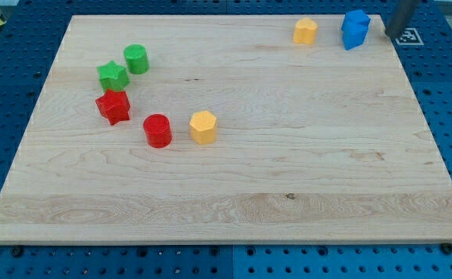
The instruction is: Place the blue cube along with the yellow heart to the left
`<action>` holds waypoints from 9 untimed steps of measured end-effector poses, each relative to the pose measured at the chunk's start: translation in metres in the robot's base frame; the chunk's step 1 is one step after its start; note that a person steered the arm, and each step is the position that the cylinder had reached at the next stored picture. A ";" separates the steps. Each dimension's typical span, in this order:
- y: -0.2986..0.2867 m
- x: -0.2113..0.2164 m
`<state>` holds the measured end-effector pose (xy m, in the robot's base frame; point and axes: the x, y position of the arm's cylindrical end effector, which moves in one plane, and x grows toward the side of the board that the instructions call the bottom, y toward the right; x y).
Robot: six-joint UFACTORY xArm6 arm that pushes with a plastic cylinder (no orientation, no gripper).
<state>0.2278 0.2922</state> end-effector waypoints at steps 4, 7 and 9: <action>-0.045 -0.012; -0.105 0.015; -0.188 0.049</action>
<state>0.2769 0.1043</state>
